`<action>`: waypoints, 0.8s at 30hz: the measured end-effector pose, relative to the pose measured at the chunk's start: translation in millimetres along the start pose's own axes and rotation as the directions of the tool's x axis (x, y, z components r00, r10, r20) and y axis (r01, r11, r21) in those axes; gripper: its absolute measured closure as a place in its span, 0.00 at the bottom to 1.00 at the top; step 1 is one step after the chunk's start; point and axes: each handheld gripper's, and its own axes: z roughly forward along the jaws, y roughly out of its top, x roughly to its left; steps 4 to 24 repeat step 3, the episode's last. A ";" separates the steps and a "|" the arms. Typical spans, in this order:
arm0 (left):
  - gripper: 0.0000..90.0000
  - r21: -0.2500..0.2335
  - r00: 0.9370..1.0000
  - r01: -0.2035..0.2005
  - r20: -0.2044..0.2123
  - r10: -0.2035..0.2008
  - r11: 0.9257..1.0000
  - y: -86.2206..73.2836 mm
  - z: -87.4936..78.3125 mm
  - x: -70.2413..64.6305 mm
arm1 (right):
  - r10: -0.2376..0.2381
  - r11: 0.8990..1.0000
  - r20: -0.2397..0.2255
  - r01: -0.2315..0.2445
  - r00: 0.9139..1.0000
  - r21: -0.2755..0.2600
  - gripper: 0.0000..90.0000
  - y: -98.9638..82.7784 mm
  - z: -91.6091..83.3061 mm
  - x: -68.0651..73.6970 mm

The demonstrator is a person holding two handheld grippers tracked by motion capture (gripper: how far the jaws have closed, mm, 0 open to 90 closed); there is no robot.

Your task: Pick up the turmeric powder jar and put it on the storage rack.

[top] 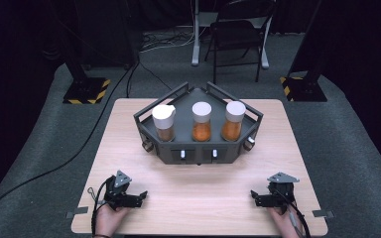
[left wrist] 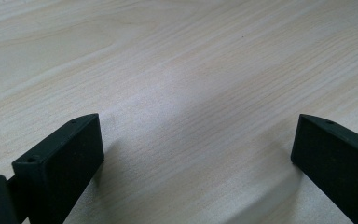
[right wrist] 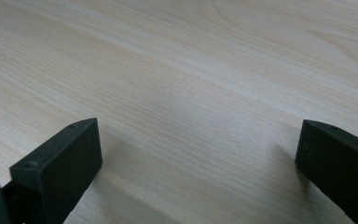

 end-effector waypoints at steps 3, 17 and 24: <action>0.02 0.000 1.000 0.000 0.000 0.000 1.000 0.0 0.0 0.0 | 0.000 1.000 0.000 0.000 1.000 0.000 0.00 0.0 0.0 0.0; 0.02 0.000 1.000 0.000 0.000 0.000 1.000 0.0 0.0 0.0 | 0.000 1.000 0.000 0.000 1.000 0.000 0.00 0.0 0.0 0.0; 0.02 0.000 1.000 0.000 0.000 0.000 1.000 0.0 0.0 0.0 | 0.000 1.000 0.000 0.000 1.000 0.000 0.00 0.0 0.0 0.0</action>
